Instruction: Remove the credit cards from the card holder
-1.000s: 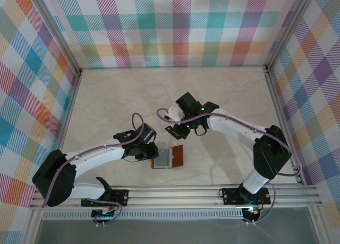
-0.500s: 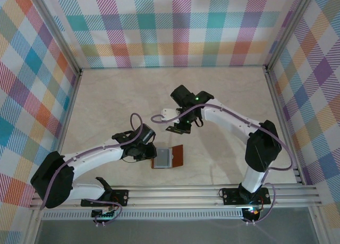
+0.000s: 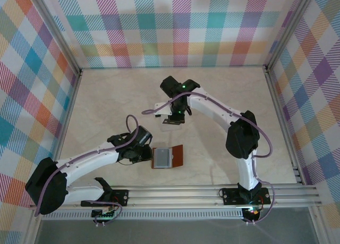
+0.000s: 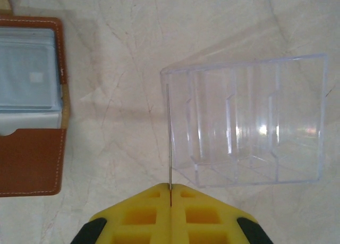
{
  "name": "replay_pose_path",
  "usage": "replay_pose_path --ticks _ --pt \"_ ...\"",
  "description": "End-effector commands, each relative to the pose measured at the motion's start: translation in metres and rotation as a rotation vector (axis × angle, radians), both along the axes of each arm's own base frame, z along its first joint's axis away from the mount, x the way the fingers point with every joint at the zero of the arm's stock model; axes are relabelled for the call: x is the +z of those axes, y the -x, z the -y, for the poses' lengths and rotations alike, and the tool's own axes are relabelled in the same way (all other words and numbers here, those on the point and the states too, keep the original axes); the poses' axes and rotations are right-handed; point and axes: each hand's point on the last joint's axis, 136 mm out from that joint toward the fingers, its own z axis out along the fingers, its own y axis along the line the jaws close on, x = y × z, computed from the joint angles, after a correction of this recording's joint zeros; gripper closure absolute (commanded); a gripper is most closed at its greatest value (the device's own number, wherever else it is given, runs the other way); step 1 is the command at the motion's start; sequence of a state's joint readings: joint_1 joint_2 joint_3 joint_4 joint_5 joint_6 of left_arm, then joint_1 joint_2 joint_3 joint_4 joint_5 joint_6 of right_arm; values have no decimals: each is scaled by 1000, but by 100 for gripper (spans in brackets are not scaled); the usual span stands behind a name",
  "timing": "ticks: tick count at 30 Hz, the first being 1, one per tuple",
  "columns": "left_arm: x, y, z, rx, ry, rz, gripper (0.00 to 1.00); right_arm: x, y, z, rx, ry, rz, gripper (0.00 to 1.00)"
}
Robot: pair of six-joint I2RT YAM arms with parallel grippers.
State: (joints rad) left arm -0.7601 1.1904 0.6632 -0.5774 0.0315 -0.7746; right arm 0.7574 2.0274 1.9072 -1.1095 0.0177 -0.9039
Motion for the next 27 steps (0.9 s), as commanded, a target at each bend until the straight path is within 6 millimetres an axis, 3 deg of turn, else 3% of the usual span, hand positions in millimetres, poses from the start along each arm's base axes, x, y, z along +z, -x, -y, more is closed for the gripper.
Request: replay_pose_path --ticks 1,12,27 --pt "-1 3 -12 37 -30 -6 75 -2 -3 3 28 40 -27 100" --pt "3 4 -16 62 -17 17 75 -14 -26 -6 48 81 -21 100" --pt "4 6 -20 63 -23 26 75 -46 -25 -6 49 135 -96 100"
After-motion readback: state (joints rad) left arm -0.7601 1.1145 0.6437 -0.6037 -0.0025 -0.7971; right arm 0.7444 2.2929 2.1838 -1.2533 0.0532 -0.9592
